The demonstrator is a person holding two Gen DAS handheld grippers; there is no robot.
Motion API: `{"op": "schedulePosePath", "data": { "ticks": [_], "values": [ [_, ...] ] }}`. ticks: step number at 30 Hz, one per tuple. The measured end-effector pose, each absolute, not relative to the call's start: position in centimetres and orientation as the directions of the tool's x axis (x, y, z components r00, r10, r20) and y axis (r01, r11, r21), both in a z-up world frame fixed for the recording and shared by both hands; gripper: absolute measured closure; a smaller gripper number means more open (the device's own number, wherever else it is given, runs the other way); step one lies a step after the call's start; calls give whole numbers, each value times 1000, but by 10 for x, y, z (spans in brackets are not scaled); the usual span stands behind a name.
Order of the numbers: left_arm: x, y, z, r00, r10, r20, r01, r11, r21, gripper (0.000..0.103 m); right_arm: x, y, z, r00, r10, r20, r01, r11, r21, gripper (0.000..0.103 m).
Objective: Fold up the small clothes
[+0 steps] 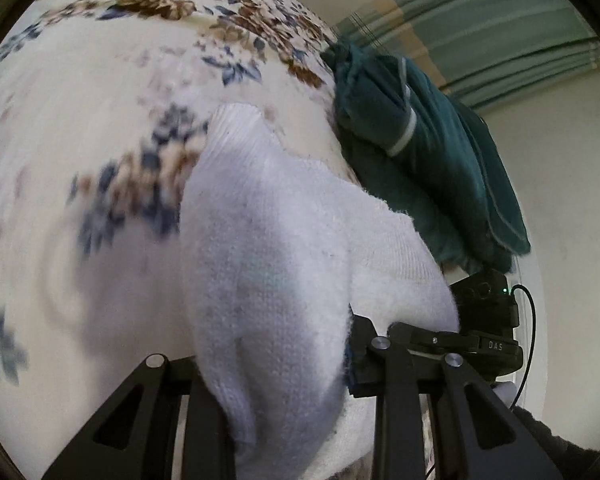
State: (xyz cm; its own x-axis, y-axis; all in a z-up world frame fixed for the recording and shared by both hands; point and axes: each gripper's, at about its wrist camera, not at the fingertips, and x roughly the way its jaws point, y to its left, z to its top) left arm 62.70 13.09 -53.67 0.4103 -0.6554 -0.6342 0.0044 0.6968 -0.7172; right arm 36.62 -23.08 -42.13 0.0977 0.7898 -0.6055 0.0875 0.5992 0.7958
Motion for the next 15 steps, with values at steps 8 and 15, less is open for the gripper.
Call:
{"op": "schedulePosePath", "data": {
  "ticks": [8,15],
  "values": [
    [715,134,-602,339,-669,-662,-32,695,-719,77,475,-245,-455,84,745,-662,48,660,749,57],
    [715,135,-616,290,-642,-710,-18,738,-675,65,509,-260,-482,14,718,-696,82,693,717,46]
  ]
}}
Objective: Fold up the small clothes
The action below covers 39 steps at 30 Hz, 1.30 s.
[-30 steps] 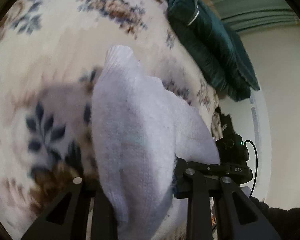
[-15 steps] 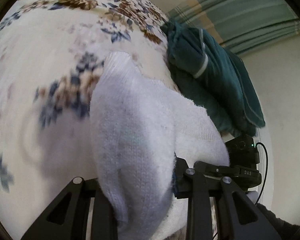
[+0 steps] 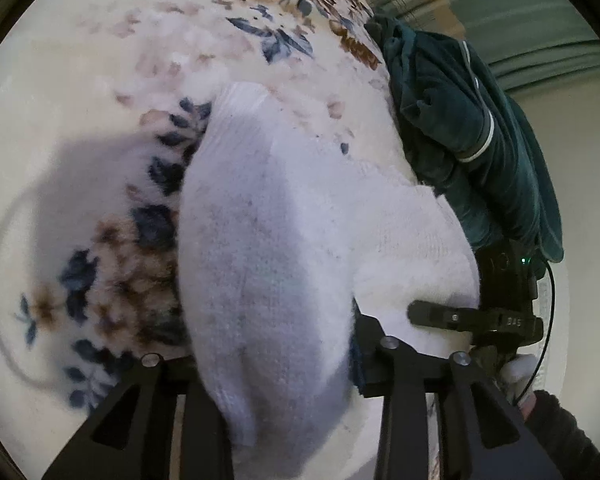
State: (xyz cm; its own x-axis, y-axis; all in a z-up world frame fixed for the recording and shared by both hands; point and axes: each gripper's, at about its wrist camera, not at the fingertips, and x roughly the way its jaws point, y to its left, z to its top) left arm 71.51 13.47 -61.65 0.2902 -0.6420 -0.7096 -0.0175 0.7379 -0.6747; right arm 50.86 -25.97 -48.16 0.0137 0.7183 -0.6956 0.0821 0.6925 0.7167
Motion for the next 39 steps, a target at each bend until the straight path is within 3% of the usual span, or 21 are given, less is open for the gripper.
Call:
{"op": "schedulePosePath", "data": {
  "ticks": [2,5,7,8,10,11,12,14,20,23,25,32,39],
  "values": [
    [711,135,-612,281,-602,-748,-47,770,-637,61,501,-266,-479,-4,713,-702,107,698,708,37],
    [700,136,-598,295,-515,-805,-77,827,-557,59,487,-275,-463,29,617,-786,93,782,617,23],
    [690,134,-585,333,-419,-845,-77,881,-467,58,468,-279,-442,79,527,-846,52,846,531,21],
    [680,129,-576,360,-356,-862,-73,911,-406,50,459,-279,-431,97,476,-874,27,876,481,21],
    [667,125,-567,414,-268,-870,-78,942,-328,44,455,-269,-410,146,390,-909,-9,920,393,21],
    [660,123,-564,434,-236,-869,-78,952,-297,31,443,-268,-405,161,321,-933,-20,946,322,21],
    [652,120,-564,440,-216,-872,-74,959,-275,10,443,-275,-405,177,278,-944,-25,960,279,21],
    [639,116,-570,434,-192,-880,-64,968,-243,0,429,-272,-400,203,175,-963,-33,984,172,21],
    [624,91,-581,440,5,-898,-93,995,-40,0,414,-241,-382,281,-74,-957,-20,996,-83,16],
    [616,84,-562,479,62,-876,-119,993,5,0,404,-213,-365,328,-158,-931,-4,986,-168,0],
    [607,78,-543,503,92,-859,-125,992,32,0,401,-194,-356,343,-180,-922,16,982,-186,0],
    [553,62,-466,547,69,-834,-101,995,16,0,345,-190,-291,375,-251,-892,98,968,-231,0],
    [469,53,-362,606,67,-793,-111,994,0,0,259,-193,-173,449,-259,-855,130,966,-224,0]
  ]
}}
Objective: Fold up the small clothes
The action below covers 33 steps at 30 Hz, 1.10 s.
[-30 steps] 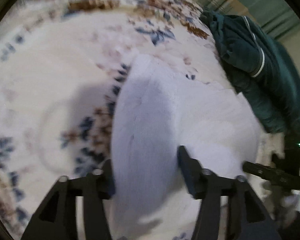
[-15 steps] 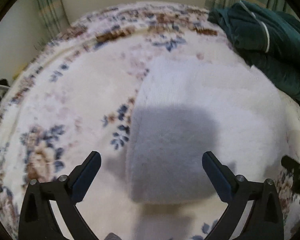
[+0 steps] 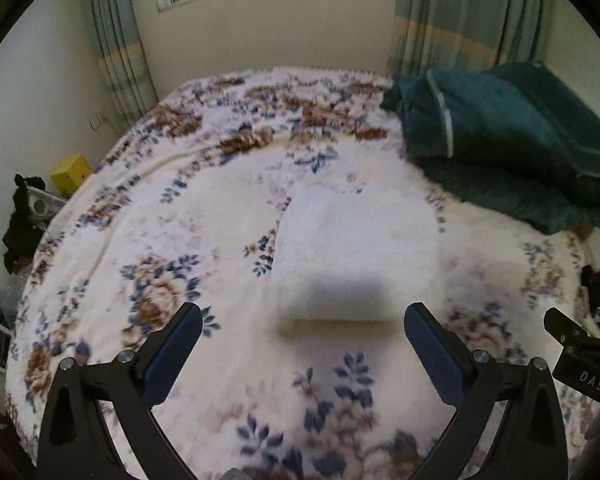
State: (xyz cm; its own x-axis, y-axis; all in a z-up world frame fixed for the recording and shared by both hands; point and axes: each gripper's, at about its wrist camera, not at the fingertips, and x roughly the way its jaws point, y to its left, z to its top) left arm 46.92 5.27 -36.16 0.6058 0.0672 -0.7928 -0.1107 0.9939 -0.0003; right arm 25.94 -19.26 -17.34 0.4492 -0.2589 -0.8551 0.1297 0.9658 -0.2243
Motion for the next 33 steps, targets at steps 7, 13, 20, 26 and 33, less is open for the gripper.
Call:
{"op": "schedulePosePath", "data": {
  "ticks": [7,13,20,26,33],
  "values": [
    [386,40,-256,681,72,-729,-110,994,-5,0,164,-193,-47,546,-244,-802,131,970,-207,0],
    [323,27,-180,722,71,-689,-115,993,-18,0,80,-194,57,629,-234,-741,136,972,-191,0],
    [259,17,-116,769,66,-636,-114,993,-35,0,-7,-189,150,713,-210,-668,114,976,-184,0],
    [225,17,-94,782,78,-618,-122,992,-29,0,-64,-186,201,763,-173,-623,91,983,-162,0],
    [202,20,-80,775,97,-625,-151,988,-33,0,-99,-185,233,780,-136,-611,68,989,-132,0]
  ]
}}
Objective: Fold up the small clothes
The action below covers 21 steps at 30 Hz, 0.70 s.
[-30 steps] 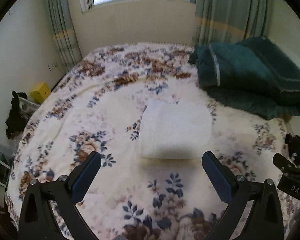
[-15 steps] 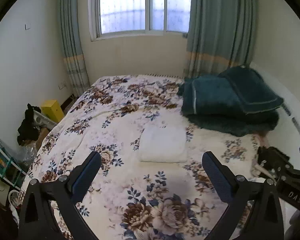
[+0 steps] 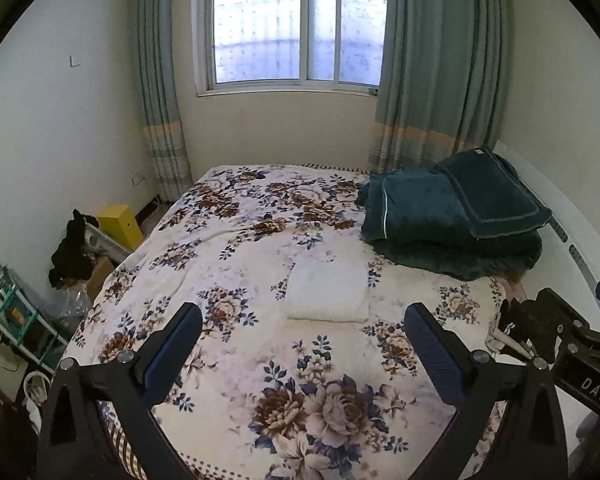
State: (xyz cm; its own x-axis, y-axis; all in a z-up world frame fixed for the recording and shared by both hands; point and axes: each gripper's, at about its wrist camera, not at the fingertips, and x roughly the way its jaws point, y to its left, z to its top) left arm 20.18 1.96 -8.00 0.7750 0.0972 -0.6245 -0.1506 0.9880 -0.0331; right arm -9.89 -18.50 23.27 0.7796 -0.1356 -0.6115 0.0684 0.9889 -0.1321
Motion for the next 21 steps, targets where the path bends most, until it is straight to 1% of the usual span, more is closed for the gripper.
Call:
{"op": "schedulePosePath", "data": {
  "ticks": [5,11,21],
  "values": [
    [191,16,-72,769,107,-630,-154,988,-19,0,-108,-184,241,775,-129,-618,55,989,-137,0],
    [183,15,-61,773,121,-623,-160,987,-7,0,-115,-185,257,763,-98,-639,35,993,-111,0],
    [181,8,-54,776,107,-621,-147,989,-13,0,-117,-187,270,757,-82,-649,17,994,-105,0]
  ]
}}
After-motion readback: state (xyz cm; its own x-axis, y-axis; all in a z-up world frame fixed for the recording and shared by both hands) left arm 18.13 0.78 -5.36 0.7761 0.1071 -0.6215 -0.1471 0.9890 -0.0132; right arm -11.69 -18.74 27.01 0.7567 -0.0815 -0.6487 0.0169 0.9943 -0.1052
